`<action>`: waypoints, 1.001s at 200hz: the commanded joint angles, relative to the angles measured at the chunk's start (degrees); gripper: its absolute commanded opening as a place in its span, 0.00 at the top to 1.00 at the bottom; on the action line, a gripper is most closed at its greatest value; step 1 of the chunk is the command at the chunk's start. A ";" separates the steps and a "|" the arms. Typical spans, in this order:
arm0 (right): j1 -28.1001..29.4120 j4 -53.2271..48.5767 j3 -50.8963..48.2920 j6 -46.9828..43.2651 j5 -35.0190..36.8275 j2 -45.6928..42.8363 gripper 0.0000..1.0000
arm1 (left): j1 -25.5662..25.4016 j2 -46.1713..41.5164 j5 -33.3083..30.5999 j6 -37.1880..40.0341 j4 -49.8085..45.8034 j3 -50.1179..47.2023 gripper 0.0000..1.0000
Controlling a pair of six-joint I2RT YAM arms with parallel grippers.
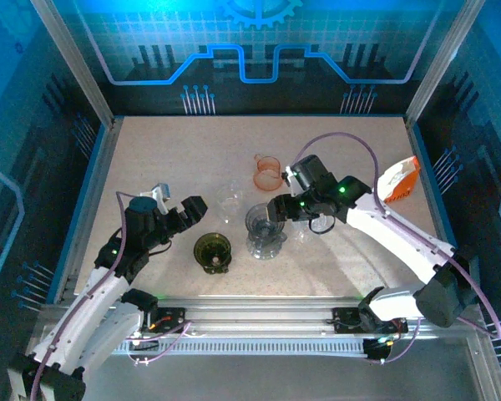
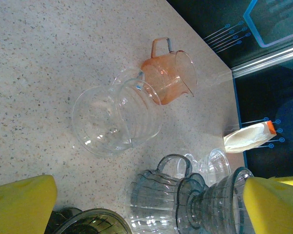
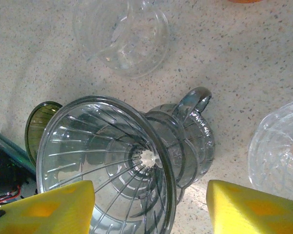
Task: Place the coffee filter in the dripper
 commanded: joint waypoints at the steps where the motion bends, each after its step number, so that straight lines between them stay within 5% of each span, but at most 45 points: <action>1: -0.03 -1.21 1.80 -0.84 3.33 -3.37 0.37 | -0.38 0.18 0.26 1.35 -0.73 0.19 0.01; 85: -3.84 -3.81 -5.61 -4.25 10.37 -7.56 0.58 | -0.38 0.42 0.09 1.37 -1.35 0.95 0.01; 200: -0.29 -1.43 -6.84 -5.35 7.91 -3.12 0.60 | -0.36 0.57 0.01 1.25 -1.27 0.65 0.01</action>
